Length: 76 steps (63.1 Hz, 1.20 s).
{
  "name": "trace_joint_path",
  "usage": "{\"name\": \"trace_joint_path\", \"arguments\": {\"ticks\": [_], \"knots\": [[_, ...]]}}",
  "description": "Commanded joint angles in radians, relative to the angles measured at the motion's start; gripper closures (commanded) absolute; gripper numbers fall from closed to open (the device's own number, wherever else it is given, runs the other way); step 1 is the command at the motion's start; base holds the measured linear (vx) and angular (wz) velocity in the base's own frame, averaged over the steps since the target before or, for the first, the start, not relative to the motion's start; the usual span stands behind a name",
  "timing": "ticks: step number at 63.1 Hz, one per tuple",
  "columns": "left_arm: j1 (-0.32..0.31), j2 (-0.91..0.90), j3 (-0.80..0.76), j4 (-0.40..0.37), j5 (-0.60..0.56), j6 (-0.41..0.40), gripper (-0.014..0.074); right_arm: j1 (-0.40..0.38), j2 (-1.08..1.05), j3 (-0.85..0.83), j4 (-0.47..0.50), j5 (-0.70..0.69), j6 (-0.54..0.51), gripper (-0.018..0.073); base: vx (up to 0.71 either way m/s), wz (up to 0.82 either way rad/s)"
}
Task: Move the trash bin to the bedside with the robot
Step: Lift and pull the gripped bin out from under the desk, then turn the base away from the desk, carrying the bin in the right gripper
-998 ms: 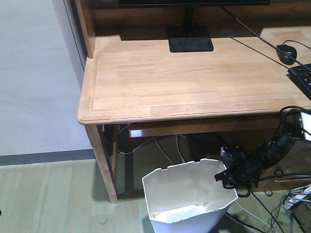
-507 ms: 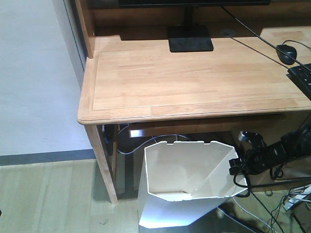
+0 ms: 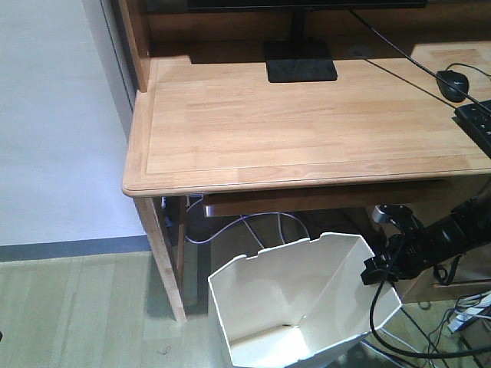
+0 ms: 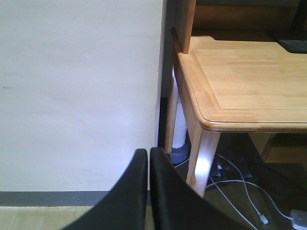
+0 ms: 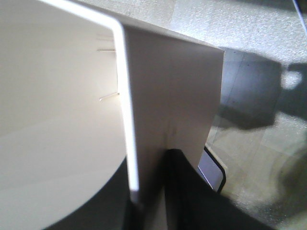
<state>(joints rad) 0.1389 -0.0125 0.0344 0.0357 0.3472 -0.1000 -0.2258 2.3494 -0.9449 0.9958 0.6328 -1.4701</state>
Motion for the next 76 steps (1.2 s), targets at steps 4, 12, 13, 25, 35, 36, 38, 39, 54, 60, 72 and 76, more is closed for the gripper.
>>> {"name": "trace_joint_path", "arguments": {"ticks": [4, 12, 13, 25, 35, 36, 38, 39, 54, 60, 72, 76], "knots": [[-0.003, -0.014, 0.003, -0.002, -0.066, -0.004, 0.0603, -0.003, -0.074, -0.009, 0.077, 0.216, 0.014, 0.0564, 0.00, 0.00], [-0.003, -0.014, 0.003, -0.002, -0.066, -0.004, 0.0603, -0.003, -0.074, -0.009, 0.077, 0.220, 0.014, 0.0564, 0.00, 0.00], [-0.003, -0.014, 0.003, -0.002, -0.066, -0.004, 0.0603, -0.003, -0.074, -0.009, 0.077, 0.220, 0.014, 0.0564, 0.00, 0.00], [-0.003, -0.014, 0.003, -0.002, -0.066, -0.004, 0.0603, -0.003, -0.074, -0.009, 0.077, 0.220, 0.014, 0.0564, 0.00, 0.00], [-0.003, -0.014, 0.003, -0.002, -0.066, -0.004, 0.0603, -0.003, -0.074, -0.009, 0.077, 0.220, 0.014, 0.0564, 0.00, 0.00], [-0.003, -0.014, 0.003, -0.002, -0.066, -0.004, 0.0603, -0.003, -0.074, -0.009, 0.077, 0.220, 0.014, 0.0564, 0.00, 0.00], [-0.003, -0.014, 0.003, -0.002, -0.066, -0.004, 0.0603, -0.003, -0.074, -0.009, 0.077, 0.220, 0.014, 0.0564, 0.00, 0.00], [-0.003, -0.014, 0.003, -0.002, -0.066, -0.004, 0.0603, -0.003, -0.074, -0.009, 0.077, 0.220, 0.014, 0.0564, 0.00, 0.00], [-0.003, -0.014, 0.003, -0.002, -0.066, -0.004, 0.0603, -0.003, -0.074, -0.009, 0.077, 0.220, 0.014, 0.0564, 0.00, 0.02], [-0.003, -0.014, 0.003, -0.002, -0.066, -0.004, 0.0603, -0.003, -0.074, -0.009, 0.077, 0.220, 0.014, 0.0564, -0.02, 0.09], [-0.003, -0.014, 0.003, -0.002, -0.066, -0.004, 0.0603, -0.003, -0.074, -0.009, 0.077, 0.220, 0.014, 0.0564, -0.04, 0.18], [-0.003, -0.014, 0.003, -0.002, -0.066, -0.004, 0.0603, -0.003, -0.074, -0.009, 0.077, 0.220, 0.014, 0.0564, -0.05, 0.32]]}}
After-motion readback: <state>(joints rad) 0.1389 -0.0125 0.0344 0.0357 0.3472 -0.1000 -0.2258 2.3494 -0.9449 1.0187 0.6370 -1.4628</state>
